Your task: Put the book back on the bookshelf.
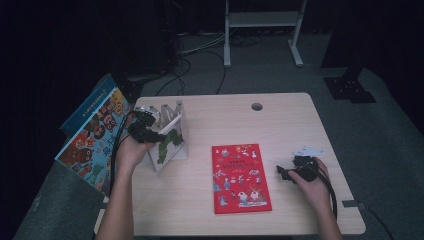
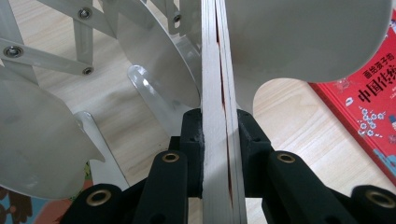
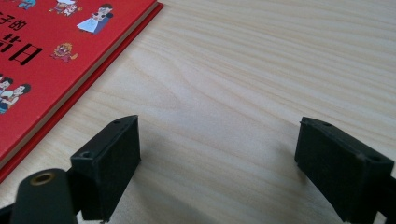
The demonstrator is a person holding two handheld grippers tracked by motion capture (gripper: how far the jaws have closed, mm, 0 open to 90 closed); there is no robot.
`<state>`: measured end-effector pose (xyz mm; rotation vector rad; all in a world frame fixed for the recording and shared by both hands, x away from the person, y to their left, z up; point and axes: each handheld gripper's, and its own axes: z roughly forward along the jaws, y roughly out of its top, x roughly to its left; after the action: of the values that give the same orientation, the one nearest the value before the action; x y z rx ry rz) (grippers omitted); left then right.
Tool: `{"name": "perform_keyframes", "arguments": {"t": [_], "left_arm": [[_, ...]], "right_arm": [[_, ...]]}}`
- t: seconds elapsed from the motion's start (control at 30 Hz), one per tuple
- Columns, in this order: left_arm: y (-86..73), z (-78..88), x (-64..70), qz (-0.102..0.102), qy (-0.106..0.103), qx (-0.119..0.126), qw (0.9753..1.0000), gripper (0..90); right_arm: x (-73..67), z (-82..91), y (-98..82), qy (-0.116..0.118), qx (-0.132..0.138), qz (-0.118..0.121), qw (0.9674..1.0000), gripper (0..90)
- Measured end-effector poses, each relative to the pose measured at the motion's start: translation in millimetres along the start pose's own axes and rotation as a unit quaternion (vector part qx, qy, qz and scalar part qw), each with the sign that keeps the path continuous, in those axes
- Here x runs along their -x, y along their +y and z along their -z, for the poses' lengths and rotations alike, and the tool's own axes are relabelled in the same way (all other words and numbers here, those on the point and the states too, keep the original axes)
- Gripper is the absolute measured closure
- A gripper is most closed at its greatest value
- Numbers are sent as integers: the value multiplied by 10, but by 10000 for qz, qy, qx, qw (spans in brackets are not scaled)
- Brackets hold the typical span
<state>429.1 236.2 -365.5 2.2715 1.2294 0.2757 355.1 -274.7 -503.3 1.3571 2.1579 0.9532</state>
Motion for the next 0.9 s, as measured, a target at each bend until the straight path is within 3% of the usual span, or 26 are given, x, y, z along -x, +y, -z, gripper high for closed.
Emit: {"name": "perform_keyframes", "arguments": {"t": [0.17,0.37,0.43,0.5,0.7,0.9], "left_arm": [[-27,-35,-7,-56,24,-232,9997,752],[-87,-49,-53,9,-39,-205,9998,736],[-95,-46,-51,-83,13,-263,9996,706],[-126,-11,-49,-184,10,-285,9994,668],[-242,127,-50,-178,63,-249,9995,623],[-395,294,-3,-405,186,-296,9986,579]], "right_arm": [[-1,-1,0,0,3,4,10000,134],[-1,-1,0,1,3,3,10000,134],[-1,-1,-1,0,3,4,10000,134],[-1,-1,0,0,3,4,10000,134],[-1,0,0,-1,0,5,10000,134],[-1,0,0,0,0,4,10000,134]]}}
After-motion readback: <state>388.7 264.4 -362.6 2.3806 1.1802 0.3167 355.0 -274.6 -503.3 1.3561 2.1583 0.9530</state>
